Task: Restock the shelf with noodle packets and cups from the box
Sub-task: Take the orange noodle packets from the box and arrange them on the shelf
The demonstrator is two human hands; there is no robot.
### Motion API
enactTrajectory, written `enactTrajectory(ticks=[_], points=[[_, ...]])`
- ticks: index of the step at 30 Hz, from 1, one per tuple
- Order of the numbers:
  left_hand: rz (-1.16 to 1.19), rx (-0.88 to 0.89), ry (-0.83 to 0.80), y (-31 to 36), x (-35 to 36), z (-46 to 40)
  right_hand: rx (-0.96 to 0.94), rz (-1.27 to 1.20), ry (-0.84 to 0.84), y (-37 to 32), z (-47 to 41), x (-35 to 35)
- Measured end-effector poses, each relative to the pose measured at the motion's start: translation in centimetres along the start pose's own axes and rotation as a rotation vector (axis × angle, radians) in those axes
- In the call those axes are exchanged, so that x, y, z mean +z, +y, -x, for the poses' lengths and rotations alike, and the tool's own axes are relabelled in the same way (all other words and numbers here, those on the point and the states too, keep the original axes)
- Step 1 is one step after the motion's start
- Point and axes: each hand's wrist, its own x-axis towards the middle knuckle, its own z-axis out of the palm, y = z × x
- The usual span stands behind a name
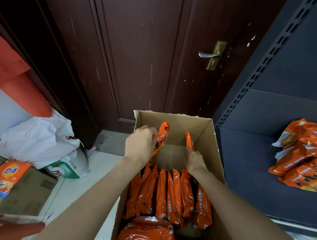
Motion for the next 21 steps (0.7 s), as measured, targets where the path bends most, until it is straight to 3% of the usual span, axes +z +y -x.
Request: enactTrajectory(ticks=[5, 12, 16, 21], points=[[0.022, 0.021, 0.004, -0.2, 0.1, -0.1, -0.004, 0.036, -0.008, 0.0, 0.0, 0.2], [0.099, 0.028, 0.067, -0.2, -0.8, 0.3, -0.113, -0.008, 0.286, -0.7, 1.0, -1.9], [0.165, 0.042, 0.134, 0.7, -2.3, 0.7, -0.228, -0.190, 0.426, -1.5, 2.3, -4.1], [0.181, 0.117, 0.244, 2.8, -4.9, 0.5, -0.230, -0.460, 0.521, -1.3, 4.5, -8.9]])
